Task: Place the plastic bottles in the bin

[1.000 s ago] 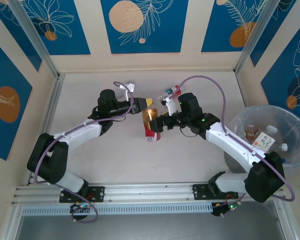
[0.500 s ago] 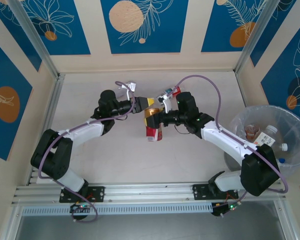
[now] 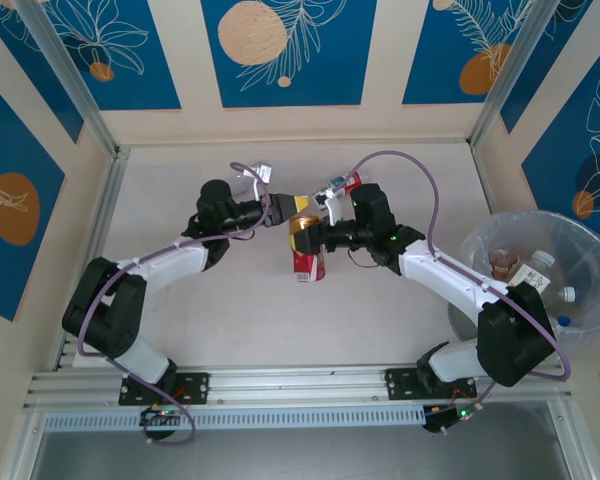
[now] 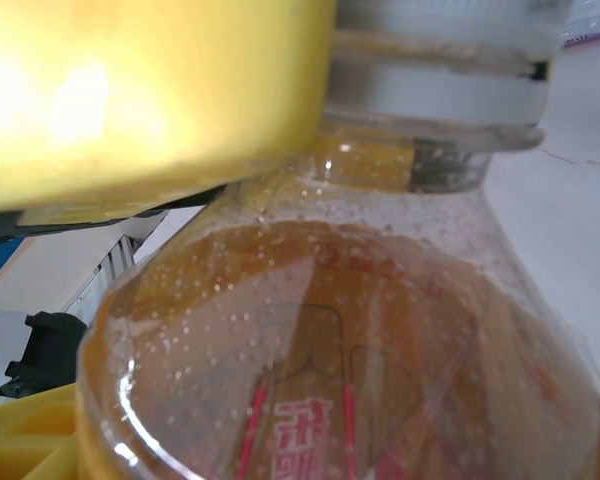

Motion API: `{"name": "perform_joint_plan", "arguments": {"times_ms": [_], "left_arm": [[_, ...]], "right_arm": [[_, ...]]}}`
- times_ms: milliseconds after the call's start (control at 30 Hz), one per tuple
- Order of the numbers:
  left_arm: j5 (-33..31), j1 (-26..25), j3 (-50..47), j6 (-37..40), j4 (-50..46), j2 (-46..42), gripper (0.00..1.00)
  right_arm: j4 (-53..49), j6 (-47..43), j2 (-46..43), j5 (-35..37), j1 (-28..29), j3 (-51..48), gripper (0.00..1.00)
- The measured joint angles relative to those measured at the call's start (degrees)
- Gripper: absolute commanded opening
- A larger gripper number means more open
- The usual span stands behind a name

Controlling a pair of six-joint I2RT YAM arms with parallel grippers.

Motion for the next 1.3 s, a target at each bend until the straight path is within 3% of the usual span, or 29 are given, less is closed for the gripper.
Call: {"name": "perform_joint_plan", "arguments": {"times_ms": [33,67,100,400,700,933,1300], "left_arm": [[0.0,0.0,0.2,0.3,-0.7,0.0,0.12],[0.0,0.0,0.7,0.9,-1.8,0.0,0.48],[0.0,-0.1,1.3,1.6,-3.2,0.0,0.63],[-3.9,-0.3,2.6,3.3,-10.3,0.0,0.97],[-6.8,-0.3,2.6,2.5,-11.6,-0.7,0.99],[-10.9,-0.3,2.5,3.2,-13.7,-7.1,0.99],[-32.6,-0.3,-2.2,5.9,-27.1,-17.0,0.99]], "right_arm": [[-0.1,0.0,0.0,0.0,0.0,0.0,0.58],[-0.2,0.0,0.0,0.1,0.0,0.0,0.57],[-0.3,0.0,0.0,0.1,-0.1,0.0,0.56],[-0.1,-1.1,0.0,-1.0,0.3,0.0,0.52],[-2.8,-2.5,-0.1,0.6,-0.5,0.0,0.51],[-10.0,-5.4,-3.6,4.0,-3.9,-0.1,0.5],[-16.7,-8.2,-14.4,8.2,-6.1,0.1,0.49]]}}
